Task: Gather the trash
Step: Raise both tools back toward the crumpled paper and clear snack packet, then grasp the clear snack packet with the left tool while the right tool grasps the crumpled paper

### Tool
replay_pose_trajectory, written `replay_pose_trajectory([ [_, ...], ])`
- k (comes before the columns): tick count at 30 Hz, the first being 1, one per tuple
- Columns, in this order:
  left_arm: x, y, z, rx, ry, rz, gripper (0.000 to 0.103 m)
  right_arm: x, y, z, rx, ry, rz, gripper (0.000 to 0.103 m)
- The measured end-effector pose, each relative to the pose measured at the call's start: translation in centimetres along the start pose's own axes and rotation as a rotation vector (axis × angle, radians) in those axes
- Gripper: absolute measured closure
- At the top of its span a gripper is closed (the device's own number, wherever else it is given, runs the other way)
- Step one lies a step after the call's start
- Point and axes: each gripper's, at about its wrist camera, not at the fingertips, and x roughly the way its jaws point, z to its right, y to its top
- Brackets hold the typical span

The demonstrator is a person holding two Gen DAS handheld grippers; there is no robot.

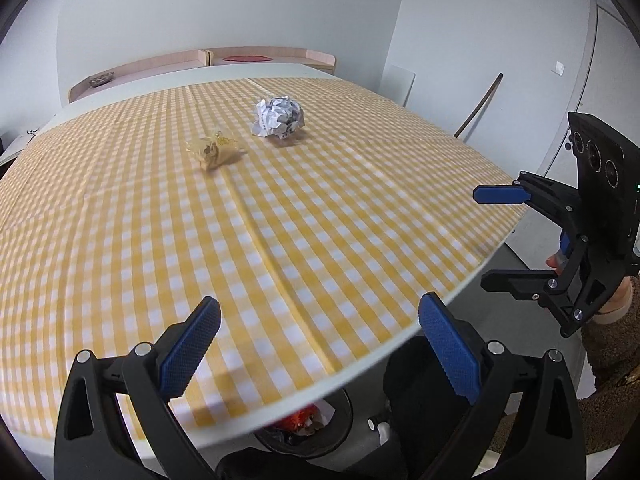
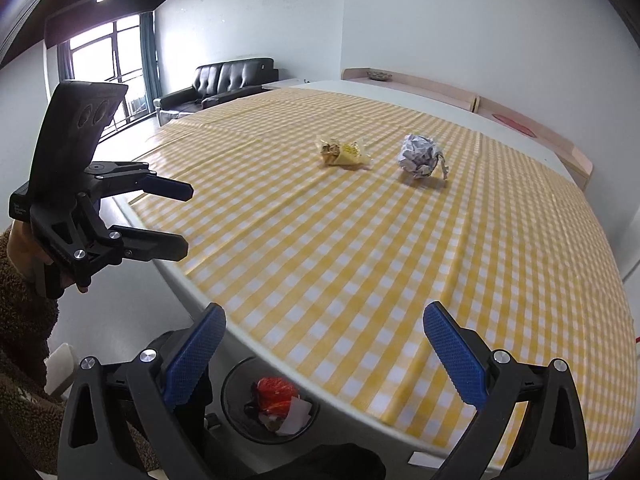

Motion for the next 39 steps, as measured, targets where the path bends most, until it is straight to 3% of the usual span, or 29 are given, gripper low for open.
replay_pose_trajectory([
  [6,1.5,2.3,-1.5,0.012,0.013,-0.002,0.005,2.1,1.7,2.0,0.014,-0.007,-0.014,0.003],
  [10,2.3,3.6,-2.0,0.047,0.066,0.012,0.005,3.5,2.9,3.7,0.039,-0.003,-0.013,0.003],
  [14,3.0,5.0,-2.7,0.061,0.054,0.018,0.005,4.9,4.5,5.4,0.061,-0.008,-0.014,0.003],
  [16,3.5,6.0,-3.3,0.043,-0.006,0.016,0.005,5.6,5.4,6.0,0.051,-0.020,-0.016,0.003],
  [18,3.9,6.6,-3.5,0.051,0.006,0.019,0.005,6.5,6.2,6.6,0.048,-0.027,-0.025,0.003],
  [23,5.6,8.7,-5.2,0.032,0.011,-0.009,0.005,9.0,8.1,7.5,0.017,-0.032,-0.066,0.003],
  [30,8.6,11.3,-7.3,0.029,0.084,-0.067,0.005,12.2,10.7,8.4,-0.054,-0.046,-0.123,0.003],
  [39,12.6,13.6,-8.7,0.065,0.132,-0.129,0.005,16.3,13.6,10.3,-0.089,-0.033,-0.121,0.003],
])
